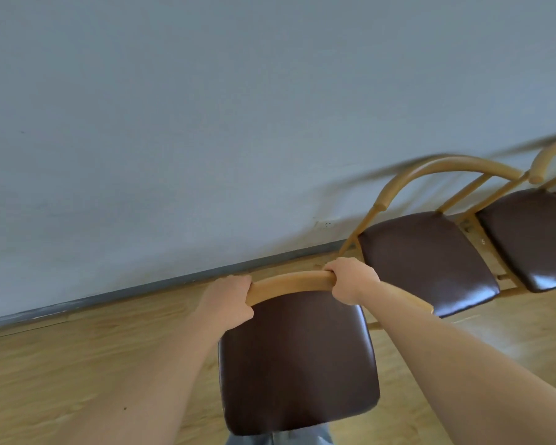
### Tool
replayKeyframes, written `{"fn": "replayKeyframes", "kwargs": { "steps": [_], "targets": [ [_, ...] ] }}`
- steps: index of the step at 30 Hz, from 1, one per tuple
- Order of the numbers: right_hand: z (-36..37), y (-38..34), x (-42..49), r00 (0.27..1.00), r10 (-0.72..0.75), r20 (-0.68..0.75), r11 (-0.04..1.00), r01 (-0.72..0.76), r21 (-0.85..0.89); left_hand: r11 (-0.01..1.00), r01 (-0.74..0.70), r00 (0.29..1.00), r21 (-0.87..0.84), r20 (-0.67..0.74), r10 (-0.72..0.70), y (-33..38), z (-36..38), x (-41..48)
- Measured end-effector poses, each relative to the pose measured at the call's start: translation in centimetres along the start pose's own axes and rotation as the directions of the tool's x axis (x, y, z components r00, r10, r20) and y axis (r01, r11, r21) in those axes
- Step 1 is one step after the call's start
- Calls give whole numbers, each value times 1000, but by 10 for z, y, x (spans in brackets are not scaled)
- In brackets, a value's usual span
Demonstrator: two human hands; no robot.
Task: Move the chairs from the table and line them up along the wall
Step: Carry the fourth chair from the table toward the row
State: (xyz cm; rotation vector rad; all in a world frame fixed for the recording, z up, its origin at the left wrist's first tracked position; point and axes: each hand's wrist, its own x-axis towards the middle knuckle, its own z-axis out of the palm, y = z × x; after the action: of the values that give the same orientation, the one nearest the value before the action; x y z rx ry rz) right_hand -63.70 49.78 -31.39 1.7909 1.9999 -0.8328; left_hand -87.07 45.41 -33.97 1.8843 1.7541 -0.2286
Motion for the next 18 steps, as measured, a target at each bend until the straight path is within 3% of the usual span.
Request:
{"fn": "replayKeyframes", "kwargs": {
  "steps": [9,18],
  "targets": [
    [-46,14,96,993,-46,-105,990,32,-138,998,48,989,35,-138,-43,2,-22,94],
    [-53,12,158,966,-88,-244,995,74,-65,990,113,979,85,-180,-96,-6,-33,155]
  ]
}}
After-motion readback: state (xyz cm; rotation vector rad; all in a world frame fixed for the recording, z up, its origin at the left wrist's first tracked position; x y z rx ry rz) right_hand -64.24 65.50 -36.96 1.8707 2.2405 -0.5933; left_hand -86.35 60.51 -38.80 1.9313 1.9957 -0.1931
